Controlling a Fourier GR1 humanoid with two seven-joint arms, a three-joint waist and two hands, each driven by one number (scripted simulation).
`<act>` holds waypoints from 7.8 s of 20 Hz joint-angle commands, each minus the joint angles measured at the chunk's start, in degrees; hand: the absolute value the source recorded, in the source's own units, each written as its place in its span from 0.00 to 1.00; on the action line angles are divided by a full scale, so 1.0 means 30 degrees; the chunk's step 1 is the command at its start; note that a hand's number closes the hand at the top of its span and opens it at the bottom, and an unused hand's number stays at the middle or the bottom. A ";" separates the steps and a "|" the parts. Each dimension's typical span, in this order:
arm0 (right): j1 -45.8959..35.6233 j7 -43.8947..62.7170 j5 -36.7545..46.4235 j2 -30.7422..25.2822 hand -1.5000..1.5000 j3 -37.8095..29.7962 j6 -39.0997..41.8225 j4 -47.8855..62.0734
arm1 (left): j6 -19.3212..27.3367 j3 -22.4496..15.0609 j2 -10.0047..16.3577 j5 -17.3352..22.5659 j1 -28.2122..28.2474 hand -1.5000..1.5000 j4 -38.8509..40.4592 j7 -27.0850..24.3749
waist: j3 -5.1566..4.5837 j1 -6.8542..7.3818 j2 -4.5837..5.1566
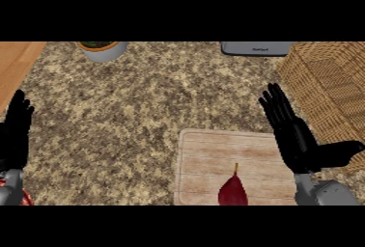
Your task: Pick the pear from the cutting board and place it in the basket
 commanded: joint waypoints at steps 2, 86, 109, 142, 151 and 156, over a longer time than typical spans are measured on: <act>0.0811 -0.3691 -0.1979 0.0176 1.00 -0.2561 0.3078 0.1130 | -0.1856 0.0296 0.0073 0.0876 -0.0325 0.50 0.0340 -0.0492 | 0.0468 -0.0241 0.0482; 0.4965 0.1358 1.7434 0.3236 0.00 -0.2941 0.9814 -0.0197 | -0.8723 0.2530 -0.2988 -0.0854 -0.1827 0.50 0.2464 0.0669 | 0.0438 -0.0168 0.0440; 0.7602 -0.0775 1.8713 0.3984 0.00 -0.2380 0.9916 -0.1606 | -0.8999 0.3710 -0.4182 -0.2664 -0.2431 0.50 0.1477 0.1970 | 0.0439 -0.0210 0.0420; -0.7356 1.6057 2.5629 0.6982 1.00 -0.7982 -0.1765 0.7720 | -0.9784 0.2674 -0.5352 -0.3213 -0.3744 0.50 0.1389 0.2146 | 0.0444 0.2140 0.1150; -1.4806 1.9347 3.2031 0.6896 1.00 -0.8843 -0.8457 1.2388 | -0.9557 0.2543 -0.5562 -0.3428 -0.4310 0.50 0.1857 0.2141 | 0.0350 0.2102 0.1134; -1.8796 2.2757 3.5059 0.6162 1.00 -1.0131 -0.8258 1.5747 | -0.9567 0.2700 -0.5499 -0.3366 -0.4145 0.50 0.2084 0.2226 | 0.0354 0.1685 0.0967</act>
